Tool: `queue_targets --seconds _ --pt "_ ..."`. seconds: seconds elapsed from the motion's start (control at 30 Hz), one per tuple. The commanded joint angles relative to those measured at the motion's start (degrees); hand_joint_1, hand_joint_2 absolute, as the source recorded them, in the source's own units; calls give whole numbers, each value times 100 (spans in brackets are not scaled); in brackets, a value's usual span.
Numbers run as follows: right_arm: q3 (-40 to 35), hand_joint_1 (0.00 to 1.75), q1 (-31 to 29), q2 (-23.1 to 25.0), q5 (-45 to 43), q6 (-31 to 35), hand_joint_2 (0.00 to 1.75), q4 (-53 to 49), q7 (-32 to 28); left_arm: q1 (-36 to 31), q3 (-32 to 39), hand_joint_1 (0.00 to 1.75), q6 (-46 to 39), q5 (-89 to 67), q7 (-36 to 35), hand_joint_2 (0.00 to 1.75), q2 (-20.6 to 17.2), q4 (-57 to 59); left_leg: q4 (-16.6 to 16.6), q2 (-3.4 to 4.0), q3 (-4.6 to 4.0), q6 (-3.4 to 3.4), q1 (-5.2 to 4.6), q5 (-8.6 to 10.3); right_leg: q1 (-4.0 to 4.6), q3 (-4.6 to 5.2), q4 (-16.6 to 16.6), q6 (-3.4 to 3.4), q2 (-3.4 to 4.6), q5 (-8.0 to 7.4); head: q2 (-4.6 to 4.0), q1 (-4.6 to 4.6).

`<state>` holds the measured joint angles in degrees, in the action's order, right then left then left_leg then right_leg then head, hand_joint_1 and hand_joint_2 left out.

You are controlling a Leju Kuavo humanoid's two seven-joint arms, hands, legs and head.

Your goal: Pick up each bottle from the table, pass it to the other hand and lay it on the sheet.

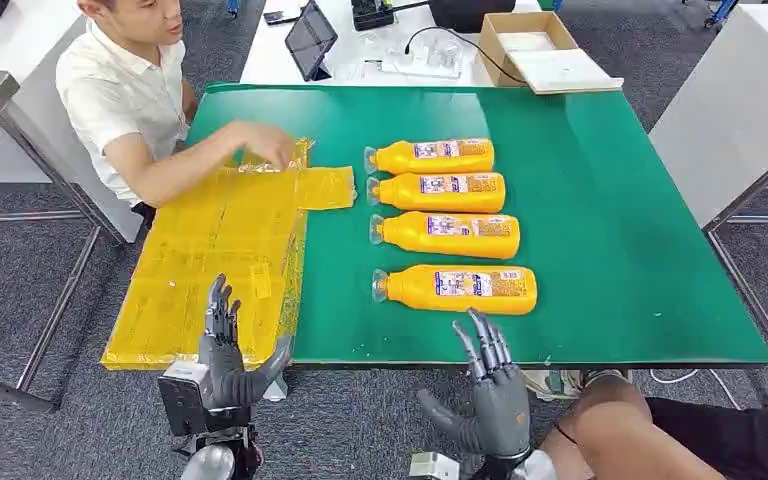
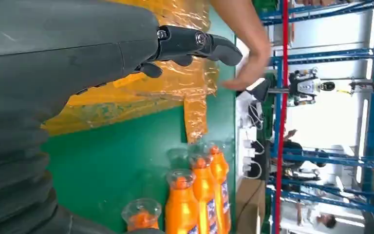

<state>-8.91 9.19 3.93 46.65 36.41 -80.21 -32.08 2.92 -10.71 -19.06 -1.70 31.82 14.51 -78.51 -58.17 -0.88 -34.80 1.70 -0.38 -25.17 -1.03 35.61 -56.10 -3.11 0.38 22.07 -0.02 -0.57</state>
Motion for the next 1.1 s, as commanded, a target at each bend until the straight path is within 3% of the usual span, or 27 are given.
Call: queue_targets --seconds 0.03,0.23,0.37,0.63,0.73,0.97,1.1 --pt "579 0 -774 -1088 763 357 175 458 855 -239 -117 0 116 55 -27 175 -163 196 7 4 23 -5 -2 -4 0 -24 8 6 -3 4 0 -2" --pt "441 0 -996 -1297 979 254 175 752 1165 -278 -134 0 206 61 -28 175 -146 249 6 5 32 -9 -4 -7 -4 -32 8 9 -2 5 0 -2" --pt "175 0 -1539 -1545 1179 -166 175 1510 1411 -436 -267 0 336 53 -29 175 -87 400 9 21 50 -13 0 -13 1 -47 13 15 9 5 0 0" --pt "-59 0 -1922 -1649 1233 -615 175 2104 1597 -514 -399 0 427 50 -31 175 -57 450 5 14 32 -4 -1 -3 -2 -33 10 7 6 0 0 0" --pt "-133 0 -2043 -1709 1175 -861 175 2353 1696 -519 -484 0 478 43 -31 175 -50 460 11 26 70 -16 5 -18 6 -69 14 21 9 12 0 0" --pt "-230 0 -2389 -1839 1082 -1331 175 2931 1840 -552 -607 0 572 35 -36 175 -38 510 3 3 21 0 -5 -1 -6 -24 4 2 2 -2 0 2" --pt "-299 0 -2588 -1784 1116 -1410 175 3268 1869 -594 -658 0 609 29 -39 175 -36 565 4 15 38 -6 0 -7 0 -39 9 9 8 1 0 2"
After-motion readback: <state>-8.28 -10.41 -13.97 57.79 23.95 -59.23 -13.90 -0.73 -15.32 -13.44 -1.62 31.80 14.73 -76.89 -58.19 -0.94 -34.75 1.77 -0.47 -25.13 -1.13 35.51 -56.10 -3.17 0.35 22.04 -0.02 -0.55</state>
